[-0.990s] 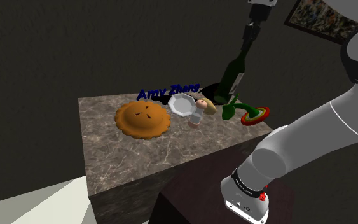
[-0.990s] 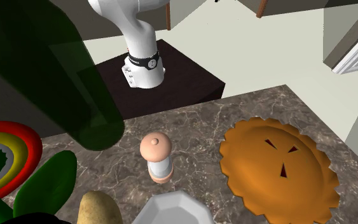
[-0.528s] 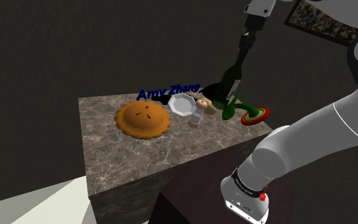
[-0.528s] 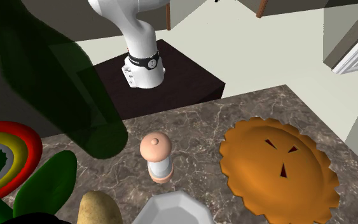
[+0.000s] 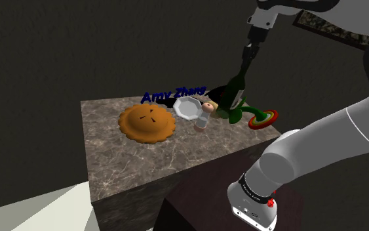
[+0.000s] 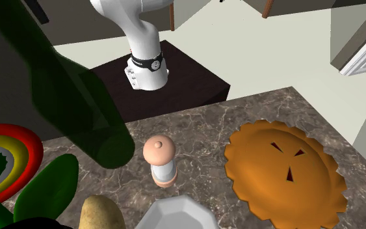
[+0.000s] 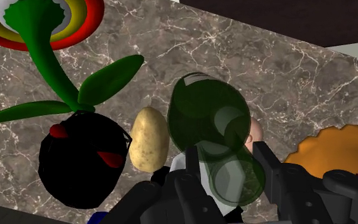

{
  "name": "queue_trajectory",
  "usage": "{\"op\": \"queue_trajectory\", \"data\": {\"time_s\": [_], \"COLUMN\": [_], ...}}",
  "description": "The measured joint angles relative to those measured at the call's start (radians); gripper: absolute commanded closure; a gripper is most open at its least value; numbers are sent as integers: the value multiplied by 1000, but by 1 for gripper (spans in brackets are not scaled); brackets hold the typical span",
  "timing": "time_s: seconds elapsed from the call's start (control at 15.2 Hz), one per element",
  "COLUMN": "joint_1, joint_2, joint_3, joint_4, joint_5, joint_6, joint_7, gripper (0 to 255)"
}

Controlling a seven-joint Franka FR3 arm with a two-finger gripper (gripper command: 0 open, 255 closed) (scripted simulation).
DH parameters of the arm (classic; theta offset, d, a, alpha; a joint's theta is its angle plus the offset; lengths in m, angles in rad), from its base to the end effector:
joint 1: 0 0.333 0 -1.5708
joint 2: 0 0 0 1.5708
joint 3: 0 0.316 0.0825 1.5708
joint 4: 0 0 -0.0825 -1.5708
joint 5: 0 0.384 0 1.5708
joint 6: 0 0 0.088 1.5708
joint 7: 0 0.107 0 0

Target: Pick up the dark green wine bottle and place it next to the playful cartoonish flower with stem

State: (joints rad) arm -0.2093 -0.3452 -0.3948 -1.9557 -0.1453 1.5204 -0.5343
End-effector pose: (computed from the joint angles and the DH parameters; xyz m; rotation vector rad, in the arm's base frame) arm 0.3414 -0.2861 0.5969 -3.0889 0.0621 0.1620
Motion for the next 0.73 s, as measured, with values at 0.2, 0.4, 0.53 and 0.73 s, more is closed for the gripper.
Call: {"op": "queue_trajectory", "data": {"time_s": [0.2, 0.4, 0.53, 0.73], "joint_1": [-2, -4, -5, -7], "joint_2": [-5, -9, -9, -12], "joint_3": [-3, -6, -9, -12], "joint_4": [-43, -92, -116, -161], "joint_5": [-3, -6, -8, -11], "joint_6": [39, 83, 107, 150], "joint_7": [1, 4, 4, 7], "gripper": [255, 255, 255, 255]}}
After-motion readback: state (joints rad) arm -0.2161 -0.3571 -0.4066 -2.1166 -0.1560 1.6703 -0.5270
